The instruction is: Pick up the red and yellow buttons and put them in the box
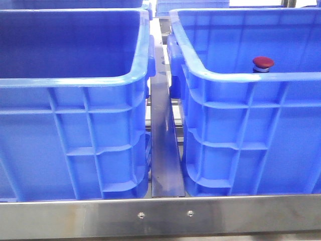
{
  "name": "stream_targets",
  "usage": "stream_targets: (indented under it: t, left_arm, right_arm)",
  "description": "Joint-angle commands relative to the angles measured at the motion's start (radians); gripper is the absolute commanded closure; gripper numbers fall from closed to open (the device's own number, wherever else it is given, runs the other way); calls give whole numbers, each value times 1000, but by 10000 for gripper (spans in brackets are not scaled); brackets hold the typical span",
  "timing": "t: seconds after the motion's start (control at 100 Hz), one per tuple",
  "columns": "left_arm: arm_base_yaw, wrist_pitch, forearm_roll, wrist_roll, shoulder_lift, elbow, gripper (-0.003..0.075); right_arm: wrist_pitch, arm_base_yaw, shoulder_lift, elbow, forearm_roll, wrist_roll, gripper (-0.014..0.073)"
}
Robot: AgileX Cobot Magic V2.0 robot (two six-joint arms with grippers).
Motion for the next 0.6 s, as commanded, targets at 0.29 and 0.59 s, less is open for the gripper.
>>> stream_targets:
  t: [0.29,0.59]
  left_arm:
    - [2,-73,-8,-8,-32,19,741]
    - [2,-73,-8,-8,-32,19,741]
  right_arm:
    - [-87,-22,-18,33,-31,16,663]
    - [-65,-22,-18,33,-31,16,663]
